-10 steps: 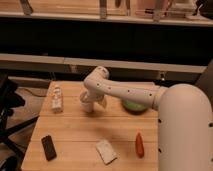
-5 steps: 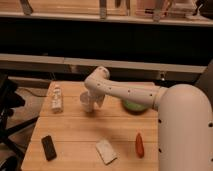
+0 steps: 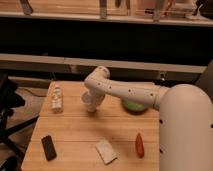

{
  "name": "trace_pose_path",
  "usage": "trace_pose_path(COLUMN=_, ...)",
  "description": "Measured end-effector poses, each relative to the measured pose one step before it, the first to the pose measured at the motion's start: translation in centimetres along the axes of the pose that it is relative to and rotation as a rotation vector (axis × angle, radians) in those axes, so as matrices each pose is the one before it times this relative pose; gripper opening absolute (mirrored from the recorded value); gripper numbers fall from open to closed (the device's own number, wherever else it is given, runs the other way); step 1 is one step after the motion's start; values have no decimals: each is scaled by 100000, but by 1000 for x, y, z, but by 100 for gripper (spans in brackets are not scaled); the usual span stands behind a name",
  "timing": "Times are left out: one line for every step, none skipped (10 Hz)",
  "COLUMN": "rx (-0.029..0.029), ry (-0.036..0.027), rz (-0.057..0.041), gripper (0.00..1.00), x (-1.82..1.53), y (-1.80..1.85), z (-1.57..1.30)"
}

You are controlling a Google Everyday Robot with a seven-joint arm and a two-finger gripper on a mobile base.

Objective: Pick up the ceramic cup

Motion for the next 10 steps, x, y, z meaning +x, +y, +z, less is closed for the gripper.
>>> trace_pose_path(rx=106, ry=575, rz=-404, gripper=1, x=365, y=-65, z=-1101)
trace_pose_path(rx=-151, ry=95, rz=-269, gripper=1, x=155, y=67, z=-693)
trace_pose_path(rx=19, ry=147, rz=-143, gripper=1, x=40, y=86, z=-123)
trace_pose_path(rx=2, ry=185, rz=-2, gripper=1, x=95, y=118, z=-131)
trace_pose_path(rx=153, ry=303, rz=-19, gripper=1, x=153, y=15, z=-241)
trace_pose_path(rx=18, ry=51, rz=-71, gripper=1, x=100, y=22, z=-300)
trace_pose_path(rx=-61, ry=286, rz=-241, gripper=1, x=266, y=-75, z=-946)
trace_pose_path(rx=-10, ry=107, rz=-109, gripper=1, x=162, y=-73, z=-711)
trace_pose_path(rx=-36, ry=237, rz=-134, gripper=1, x=205, y=-38, z=-657)
trace_pose_path(rx=-27, ry=-28, rz=-126, gripper=1, x=21, y=15, z=-235)
